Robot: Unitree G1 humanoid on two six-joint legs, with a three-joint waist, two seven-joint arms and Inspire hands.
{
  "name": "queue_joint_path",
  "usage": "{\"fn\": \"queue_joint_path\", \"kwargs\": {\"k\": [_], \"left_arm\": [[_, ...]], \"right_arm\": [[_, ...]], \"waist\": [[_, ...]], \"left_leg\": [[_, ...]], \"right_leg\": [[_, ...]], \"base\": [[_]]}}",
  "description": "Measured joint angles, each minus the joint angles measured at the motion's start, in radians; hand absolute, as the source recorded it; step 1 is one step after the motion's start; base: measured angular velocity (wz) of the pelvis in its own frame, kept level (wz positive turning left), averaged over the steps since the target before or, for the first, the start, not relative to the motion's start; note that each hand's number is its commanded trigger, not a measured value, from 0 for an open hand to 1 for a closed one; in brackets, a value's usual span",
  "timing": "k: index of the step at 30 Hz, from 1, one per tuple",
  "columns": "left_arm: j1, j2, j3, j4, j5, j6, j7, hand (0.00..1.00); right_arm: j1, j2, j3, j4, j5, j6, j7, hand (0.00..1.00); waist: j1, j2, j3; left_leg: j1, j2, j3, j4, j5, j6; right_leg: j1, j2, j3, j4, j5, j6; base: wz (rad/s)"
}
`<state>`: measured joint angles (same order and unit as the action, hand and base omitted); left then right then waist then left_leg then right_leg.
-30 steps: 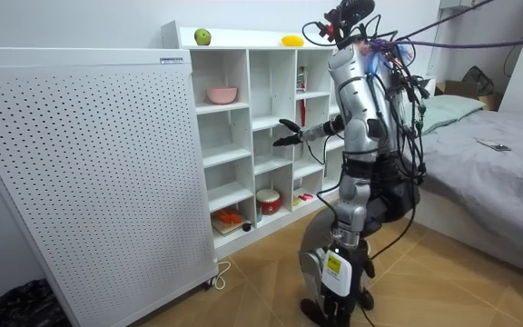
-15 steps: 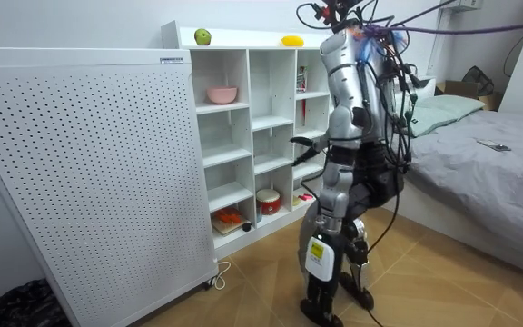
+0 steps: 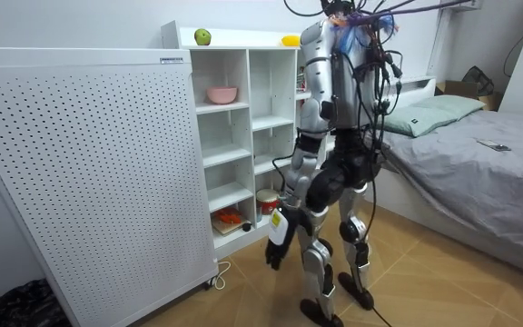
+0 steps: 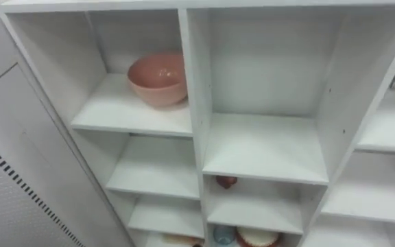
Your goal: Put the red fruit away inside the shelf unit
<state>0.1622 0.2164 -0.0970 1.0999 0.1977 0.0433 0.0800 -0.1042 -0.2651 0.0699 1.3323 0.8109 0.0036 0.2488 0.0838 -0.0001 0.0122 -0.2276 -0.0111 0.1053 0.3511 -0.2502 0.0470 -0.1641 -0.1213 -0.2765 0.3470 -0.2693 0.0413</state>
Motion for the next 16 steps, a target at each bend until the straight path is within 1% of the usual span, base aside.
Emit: {"fn": "queue_joint_path", "kwargs": {"k": [1,2,3,4,6,7,11,13,14,16], "left_arm": [[0.005,0.0,0.017,-0.006,0.024,-0.006,0.004,0.0],[0.005,0.0,0.027,-0.017,0.046,-0.006,0.004,0.0],[0.005,-0.001,0.035,-0.021,0.054,-0.006,0.004,0.0],[0.005,-0.002,0.06,-0.024,0.06,-0.01,0.004,0.0],[0.004,-0.002,0.088,-0.023,0.059,-0.01,0.005,0.0],[0.004,-0.003,0.095,-0.023,0.066,-0.01,0.012,0.0],[0.002,-0.009,0.096,-0.021,0.128,-0.006,0.029,0.0],[-0.014,-0.016,0.113,-0.01,0.132,0.0,0.038,0.0],[-0.014,-0.021,0.133,-0.006,0.131,0.003,0.039,0.0],[-0.014,-0.029,0.146,-0.005,0.131,0.006,0.039,0.0]], "right_arm": [[0.029,-0.002,0.021,0.0,-0.053,0.0,0.011,0.0],[0.048,-0.003,0.027,-0.002,-0.121,0.001,0.021,0.0],[0.052,-0.002,0.026,-0.002,-0.152,0.002,0.026,0.0],[0.054,-0.002,0.017,-0.002,-0.203,0.006,0.036,0.0],[0.053,-0.002,0.016,-0.006,-0.265,0.007,0.047,0.0],[0.057,-0.002,0.018,-0.01,-0.3,0.007,0.053,0.0],[0.065,0.006,0.019,-0.014,-0.348,0.012,0.06,0.0],[0.065,0.019,0.016,-0.011,-0.391,0.013,0.061,0.0],[0.066,0.03,0.015,-0.009,-0.42,0.016,0.061,0.0],[0.068,0.044,0.015,-0.003,-0.446,0.02,0.064,0.0]], "waist": [[0.0,-0.012,-0.0052],[-0.001,-0.021,-0.008],[-0.004,-0.024,-0.0076],[-0.012,-0.031,-0.005],[-0.027,-0.037,-0.0029],[-0.028,-0.04,-0.0026],[-0.029,-0.049,-0.0017],[-0.032,-0.058,-0.0005],[-0.032,-0.064,-0.0007],[-0.034,-0.068,-0.0007]], "left_leg": [[0.038,0.001,-0.002,-0.018,0.001,-0.002],[0.07,0.001,-0.002,-0.029,0.002,-0.003],[0.085,0.002,-0.002,-0.034,0.002,-0.003],[0.117,0.0,-0.002,-0.049,0.002,-0.004],[0.157,-0.001,-0.005,-0.065,0.002,-0.004],[0.182,-0.002,-0.005,-0.077,0.002,-0.004],[0.232,-0.004,-0.006,-0.107,0.005,-0.008],[0.258,-0.002,-0.004,-0.121,0.007,-0.012],[0.267,-0.001,-0.005,-0.121,0.007,-0.012],[0.279,-0.001,-0.005,-0.123,0.007,-0.012]], "right_leg": [[0.048,0.009,-0.002,-0.039,0.009,0.002],[0.091,0.017,-0.002,-0.075,0.019,0.002],[0.112,0.02,-0.003,-0.093,0.025,0.003],[0.149,0.026,-0.002,-0.122,0.032,0.004],[0.193,0.03,0.001,-0.148,0.038,0.006],[0.218,0.033,0.002,-0.164,0.042,0.008],[0.263,0.036,0.003,-0.181,0.046,0.01],[0.275,0.036,0.01,-0.184,0.046,0.01],[0.288,0.038,0.021,-0.195,0.047,0.008],[0.301,0.039,0.024,-0.197,0.049,0.009]], "base": [[0.0],[-0.05],[-0.03],[0.0],[0.0],[-0.04],[0.01],[0.0],[-0.03],[-0.04]]}}
